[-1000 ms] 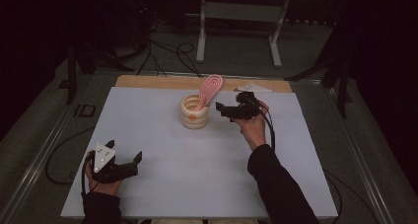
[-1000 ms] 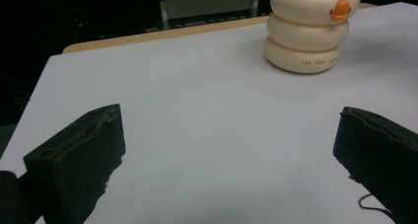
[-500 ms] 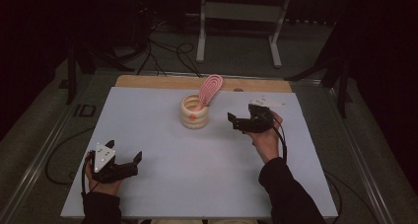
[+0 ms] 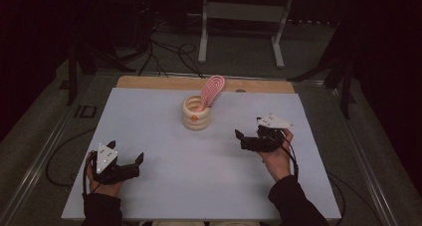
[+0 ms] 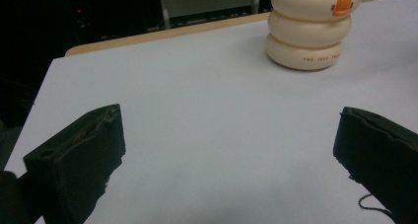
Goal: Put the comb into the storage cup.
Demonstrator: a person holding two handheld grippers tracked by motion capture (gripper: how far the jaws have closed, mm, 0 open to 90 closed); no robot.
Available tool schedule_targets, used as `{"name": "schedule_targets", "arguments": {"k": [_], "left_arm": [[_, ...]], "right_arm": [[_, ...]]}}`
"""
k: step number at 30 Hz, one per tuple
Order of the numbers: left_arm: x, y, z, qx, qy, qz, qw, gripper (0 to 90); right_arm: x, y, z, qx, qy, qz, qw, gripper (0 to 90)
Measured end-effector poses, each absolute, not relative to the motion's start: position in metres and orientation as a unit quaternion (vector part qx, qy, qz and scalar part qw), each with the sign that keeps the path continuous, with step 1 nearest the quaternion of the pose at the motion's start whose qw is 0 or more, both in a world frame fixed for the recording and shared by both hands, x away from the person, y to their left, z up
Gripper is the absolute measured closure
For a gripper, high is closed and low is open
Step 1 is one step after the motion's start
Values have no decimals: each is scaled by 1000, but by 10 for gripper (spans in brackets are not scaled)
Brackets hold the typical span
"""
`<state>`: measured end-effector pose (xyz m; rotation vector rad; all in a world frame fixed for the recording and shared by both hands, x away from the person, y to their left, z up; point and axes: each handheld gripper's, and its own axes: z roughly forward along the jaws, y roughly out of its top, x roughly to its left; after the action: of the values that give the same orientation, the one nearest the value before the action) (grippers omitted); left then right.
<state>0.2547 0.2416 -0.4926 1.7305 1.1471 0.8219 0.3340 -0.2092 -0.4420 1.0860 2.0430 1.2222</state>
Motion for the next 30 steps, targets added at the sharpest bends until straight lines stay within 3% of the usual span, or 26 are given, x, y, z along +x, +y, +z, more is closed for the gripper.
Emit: {"name": "schedule_targets", "arguments": {"k": [30], "left_arm": [[251, 246, -482, 692, 435, 339, 466, 3]], "right_arm": [[252, -268, -478, 390, 694, 526, 299, 89]]}}
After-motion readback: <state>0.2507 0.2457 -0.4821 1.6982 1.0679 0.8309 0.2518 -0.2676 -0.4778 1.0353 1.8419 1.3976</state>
